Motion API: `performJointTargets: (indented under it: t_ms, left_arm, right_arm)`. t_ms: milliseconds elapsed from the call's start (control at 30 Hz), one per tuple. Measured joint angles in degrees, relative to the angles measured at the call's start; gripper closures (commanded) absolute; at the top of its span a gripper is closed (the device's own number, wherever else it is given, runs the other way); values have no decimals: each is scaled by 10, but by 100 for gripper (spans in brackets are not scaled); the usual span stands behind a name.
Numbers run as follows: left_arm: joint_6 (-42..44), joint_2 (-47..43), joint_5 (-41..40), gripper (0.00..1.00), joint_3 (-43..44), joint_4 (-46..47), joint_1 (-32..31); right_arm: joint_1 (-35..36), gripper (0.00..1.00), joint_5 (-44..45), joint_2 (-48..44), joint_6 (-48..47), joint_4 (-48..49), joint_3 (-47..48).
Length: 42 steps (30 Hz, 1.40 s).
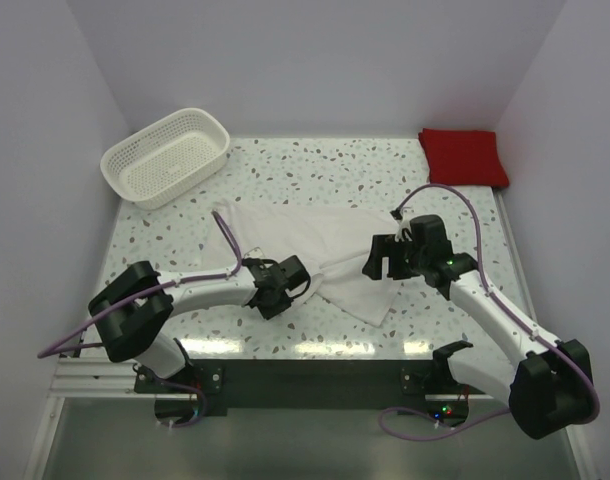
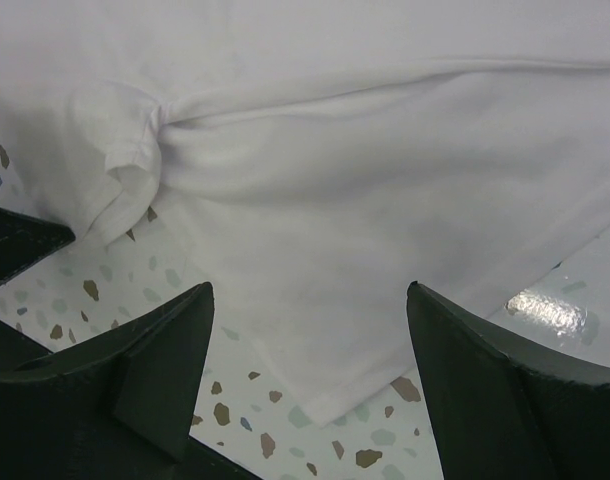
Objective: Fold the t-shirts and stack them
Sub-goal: Flatten the tshirt out
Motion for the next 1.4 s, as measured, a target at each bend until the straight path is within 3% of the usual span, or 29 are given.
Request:
performJointTargets:
  t_ms: [200,433,733,933,1167,1400]
  left_arm:
    - [-4,2,0,100,0,0,-1]
    - [-2,-11,-2,100,-10,-1,-2]
    - [92,-80,-34,100,1,-31,2]
    - [160,-132,-60,100,6,-35,6]
    - [210,-178,-67,100,-9,-16,6]
    - [231,-191,-61,100,-40,14,6]
  right_arm:
    - [0,19,0,0,0,0,0]
    - [0,19,9,0,1,-8,0]
    - [-12,23,132,63,22,-65,96]
    - [-87,28,184,132,34,-65,149]
    - [-200,36,183,234,60,-47,193]
    - [-243,44,196,317,105,-20,226]
